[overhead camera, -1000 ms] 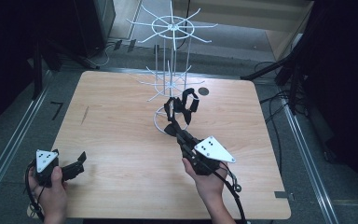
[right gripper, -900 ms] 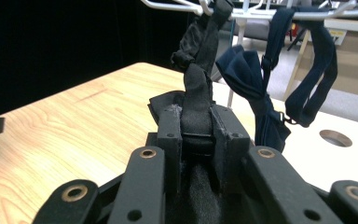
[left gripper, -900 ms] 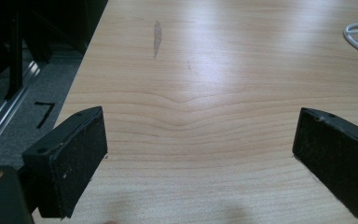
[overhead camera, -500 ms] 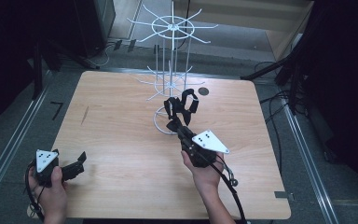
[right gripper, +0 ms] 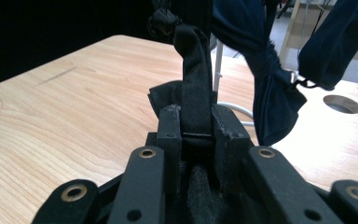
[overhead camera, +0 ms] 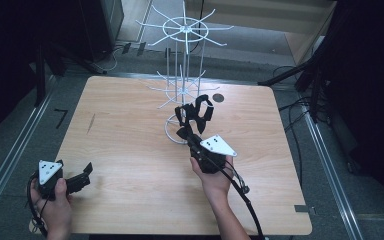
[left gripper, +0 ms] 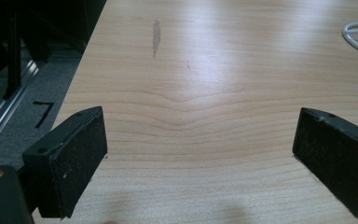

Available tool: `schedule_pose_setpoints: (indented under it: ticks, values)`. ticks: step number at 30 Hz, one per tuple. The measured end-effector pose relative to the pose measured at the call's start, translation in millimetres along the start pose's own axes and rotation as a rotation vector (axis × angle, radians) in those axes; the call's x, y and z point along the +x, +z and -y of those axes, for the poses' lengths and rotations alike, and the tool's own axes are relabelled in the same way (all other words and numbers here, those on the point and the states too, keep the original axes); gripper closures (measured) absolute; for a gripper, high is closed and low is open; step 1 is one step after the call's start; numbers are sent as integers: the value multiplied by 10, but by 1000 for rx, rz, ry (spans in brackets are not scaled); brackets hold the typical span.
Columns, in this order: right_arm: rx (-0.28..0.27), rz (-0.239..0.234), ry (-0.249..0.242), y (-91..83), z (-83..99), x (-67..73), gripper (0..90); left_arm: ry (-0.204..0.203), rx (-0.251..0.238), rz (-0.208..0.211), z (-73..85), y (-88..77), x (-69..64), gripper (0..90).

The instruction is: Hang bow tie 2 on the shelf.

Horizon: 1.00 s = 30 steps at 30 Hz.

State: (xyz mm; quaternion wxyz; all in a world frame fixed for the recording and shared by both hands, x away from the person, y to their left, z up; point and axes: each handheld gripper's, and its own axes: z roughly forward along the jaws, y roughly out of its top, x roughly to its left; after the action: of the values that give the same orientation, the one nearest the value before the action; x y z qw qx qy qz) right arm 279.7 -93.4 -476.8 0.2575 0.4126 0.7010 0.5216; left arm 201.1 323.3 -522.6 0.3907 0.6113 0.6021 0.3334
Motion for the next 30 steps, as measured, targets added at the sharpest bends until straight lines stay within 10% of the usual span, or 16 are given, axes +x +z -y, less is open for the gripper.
schedule_pose_setpoints:
  ticks: [30]
  values:
    - [26,-54,2,-133,114,-190,396,0,0,-2,0,-1,-2,38]
